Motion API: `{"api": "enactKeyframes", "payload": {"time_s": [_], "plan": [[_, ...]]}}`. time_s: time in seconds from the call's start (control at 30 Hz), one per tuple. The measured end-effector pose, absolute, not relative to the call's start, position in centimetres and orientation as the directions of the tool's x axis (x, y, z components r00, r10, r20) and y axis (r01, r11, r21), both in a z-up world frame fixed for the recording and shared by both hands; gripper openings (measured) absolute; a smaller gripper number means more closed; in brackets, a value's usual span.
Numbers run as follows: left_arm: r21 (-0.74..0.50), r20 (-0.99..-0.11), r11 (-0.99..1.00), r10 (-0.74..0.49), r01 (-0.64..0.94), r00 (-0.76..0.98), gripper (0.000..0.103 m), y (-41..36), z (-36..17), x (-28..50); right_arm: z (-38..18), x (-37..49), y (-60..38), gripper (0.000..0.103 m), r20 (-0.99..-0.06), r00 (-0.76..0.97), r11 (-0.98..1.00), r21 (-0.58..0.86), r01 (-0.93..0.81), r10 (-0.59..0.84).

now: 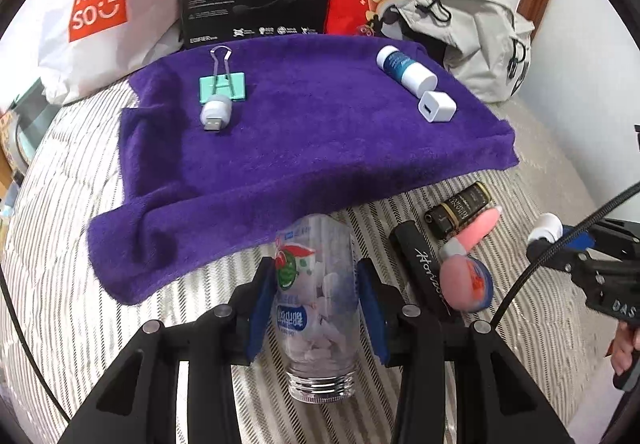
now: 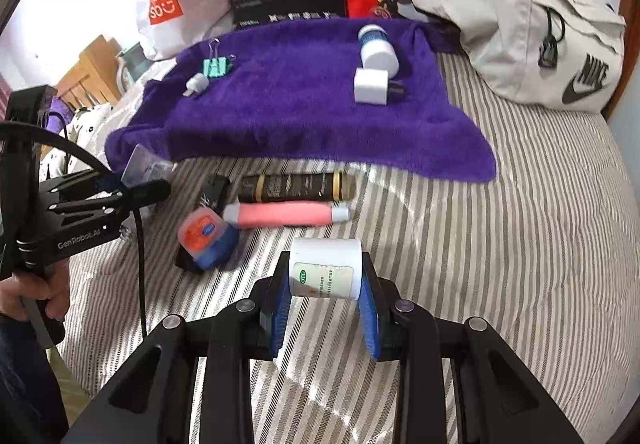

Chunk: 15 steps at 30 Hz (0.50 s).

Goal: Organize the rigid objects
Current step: 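Carry the pill bottle toward the towel with the left tool while the right tool carries the jar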

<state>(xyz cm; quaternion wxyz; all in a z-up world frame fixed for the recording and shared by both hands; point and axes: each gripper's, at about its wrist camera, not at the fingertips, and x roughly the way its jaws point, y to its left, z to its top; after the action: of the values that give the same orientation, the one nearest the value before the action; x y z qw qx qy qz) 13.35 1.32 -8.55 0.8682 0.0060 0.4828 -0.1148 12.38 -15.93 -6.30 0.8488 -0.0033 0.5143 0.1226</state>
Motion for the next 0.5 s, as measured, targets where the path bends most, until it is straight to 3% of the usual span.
{"api": "enactKeyframes", "payload": {"time_s": [0.37,0.5], "plan": [[-0.108,-0.839,0.976,-0.191,0.188,0.510,0.039,2.7,-7.4,13.2,-5.4,13.8,-15.0,0.031,-0.855,0.453,0.955,0.146,-0.259,0.254],[-0.040,-0.858,0.982,-0.130,0.186,0.496,0.039,1.9,-9.0,13.6,-5.8,13.8,-14.6,0.031,-0.861,0.438,0.951,0.150,-0.270,0.260]]}}
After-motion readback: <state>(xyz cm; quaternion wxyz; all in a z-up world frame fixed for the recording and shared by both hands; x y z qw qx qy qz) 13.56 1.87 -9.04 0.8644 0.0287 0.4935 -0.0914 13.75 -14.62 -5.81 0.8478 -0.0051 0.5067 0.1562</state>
